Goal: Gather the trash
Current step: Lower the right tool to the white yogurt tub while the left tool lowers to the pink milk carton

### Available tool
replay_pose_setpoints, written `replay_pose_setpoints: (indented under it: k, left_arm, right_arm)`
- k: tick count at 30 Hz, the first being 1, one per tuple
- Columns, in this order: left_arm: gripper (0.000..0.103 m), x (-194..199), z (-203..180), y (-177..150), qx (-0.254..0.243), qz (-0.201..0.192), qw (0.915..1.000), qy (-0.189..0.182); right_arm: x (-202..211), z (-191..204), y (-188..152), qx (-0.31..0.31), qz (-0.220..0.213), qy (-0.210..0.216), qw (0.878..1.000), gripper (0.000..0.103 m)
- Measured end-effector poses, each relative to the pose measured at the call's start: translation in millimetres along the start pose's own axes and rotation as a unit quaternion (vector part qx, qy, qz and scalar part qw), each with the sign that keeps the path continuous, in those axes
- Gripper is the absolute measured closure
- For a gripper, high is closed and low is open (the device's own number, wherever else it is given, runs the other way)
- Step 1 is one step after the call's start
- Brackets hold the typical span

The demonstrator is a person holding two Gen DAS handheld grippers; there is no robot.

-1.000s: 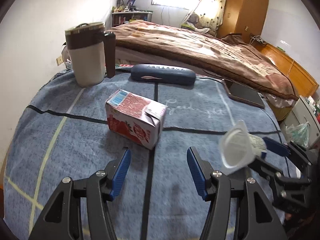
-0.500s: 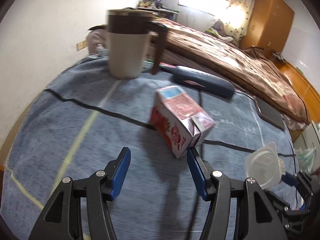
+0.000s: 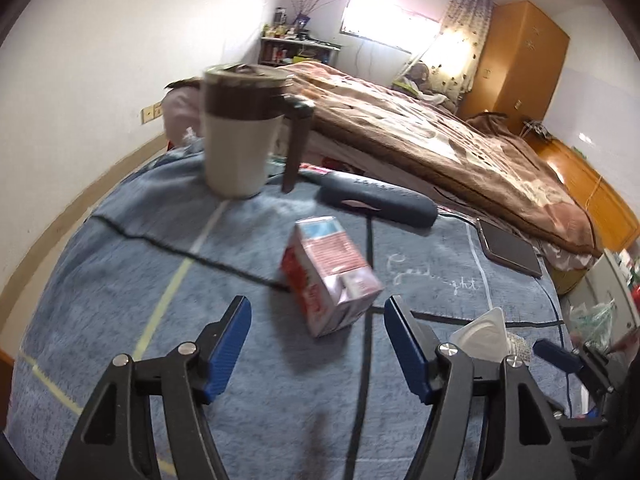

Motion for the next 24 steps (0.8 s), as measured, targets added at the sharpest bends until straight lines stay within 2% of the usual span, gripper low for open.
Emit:
replay_pose_setpoints:
  k: [3, 6, 15, 18, 20, 24]
  left_arm:
    - [0.032, -4.7, -8.6, 6.1, -0.007, 0.001, 1.0, -0.002]
    - [0.032, -15.8, -13.7, 14.0, -0.014, 0.016, 0.9997, 0.009]
    - [0.032, -38.8, -3.5, 22.0, 0.002, 0.041, 0.9988, 0.027]
    - [0.032, -36.9, 1.1, 20.7, 0.006, 0.034, 0.9991, 0.023]
    - [0.032, -34.5, 1.8, 19.4, 0.001, 0.033, 0.9988, 0.037]
    - [0.032, -26.5, 3.5, 19.7, -0.002, 0.019, 0.9986, 0.049]
  right_arm:
    - [-0.9, -3.2, 8.3, -0.002, -0.006, 0.012, 1.0, 0.044]
    - [-11.8, 0.1, 15.4, 0.023, 0.01, 0.023, 0.999, 0.044]
    - [-27.6, 4.1, 19.6, 0.055, 0.034, 0.026, 0.998, 0.043]
    - [-27.4, 7.1, 18.2, 0.063, 0.04, 0.04, 0.996, 0.043]
    - [-29.2, 8.9, 19.0, 0.063, 0.046, 0.048, 0.996, 0.043]
    - [-38.3, 12.1, 20.6, 0.053, 0.061, 0.032, 0.996, 0.043]
Point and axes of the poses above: each gripper's, at about its wrist camera, not at the fingertips, and x roughly against the way its jaws point, z to its left, y to its top, the point moved 1 cm from there along -x, roughly the way its jaws point, and after that the axes turned 13 degrees about z, right-handed, at the moved point
